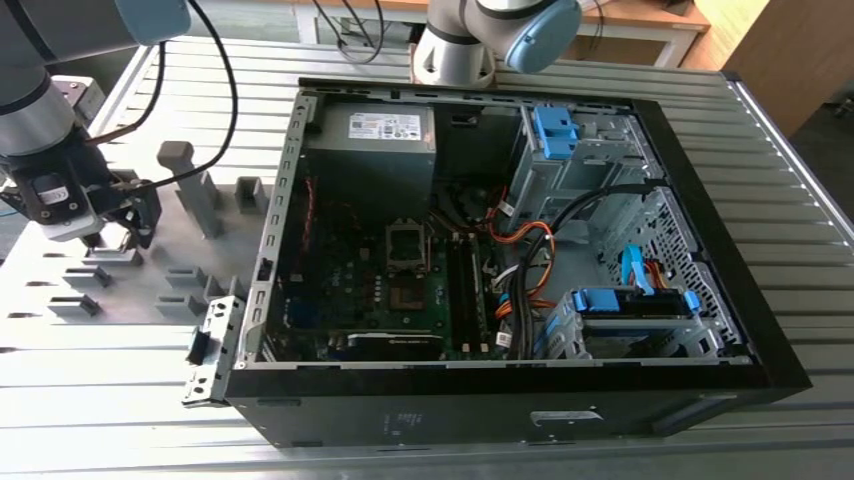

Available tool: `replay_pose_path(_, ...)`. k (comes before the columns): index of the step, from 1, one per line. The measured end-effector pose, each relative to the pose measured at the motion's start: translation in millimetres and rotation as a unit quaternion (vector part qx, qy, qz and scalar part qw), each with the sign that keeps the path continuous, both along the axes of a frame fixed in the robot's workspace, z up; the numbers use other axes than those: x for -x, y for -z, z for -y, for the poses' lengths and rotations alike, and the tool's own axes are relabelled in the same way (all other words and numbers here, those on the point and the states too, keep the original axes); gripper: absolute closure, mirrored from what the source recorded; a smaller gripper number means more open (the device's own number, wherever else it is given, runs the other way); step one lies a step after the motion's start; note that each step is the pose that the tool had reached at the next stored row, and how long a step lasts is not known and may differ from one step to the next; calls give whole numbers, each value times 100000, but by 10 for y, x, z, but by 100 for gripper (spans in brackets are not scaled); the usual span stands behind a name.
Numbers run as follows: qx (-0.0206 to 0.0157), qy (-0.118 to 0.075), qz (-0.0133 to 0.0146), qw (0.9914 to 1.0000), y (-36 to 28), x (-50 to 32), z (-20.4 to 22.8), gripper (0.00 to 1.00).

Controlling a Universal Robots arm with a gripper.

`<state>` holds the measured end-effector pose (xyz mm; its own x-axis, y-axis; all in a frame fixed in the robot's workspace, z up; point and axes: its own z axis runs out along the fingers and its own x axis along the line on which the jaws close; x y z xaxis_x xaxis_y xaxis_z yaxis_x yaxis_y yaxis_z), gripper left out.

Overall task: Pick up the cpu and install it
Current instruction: 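Pick up the cpu and move it towards the insertion slot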

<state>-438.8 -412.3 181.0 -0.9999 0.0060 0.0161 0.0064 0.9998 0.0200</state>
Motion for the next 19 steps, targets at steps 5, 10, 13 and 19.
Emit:
replay_pose_path(5,-4,5,8,100000,2,1,0,32)
replay_pose_path(10,32,9,-55,100000,-3,4,0,39)
replay_pose_path(13,7,8,-8,100000,1,3,0,44)
replay_pose_path(19,-50,3,96,100000,14,1,-2,45)
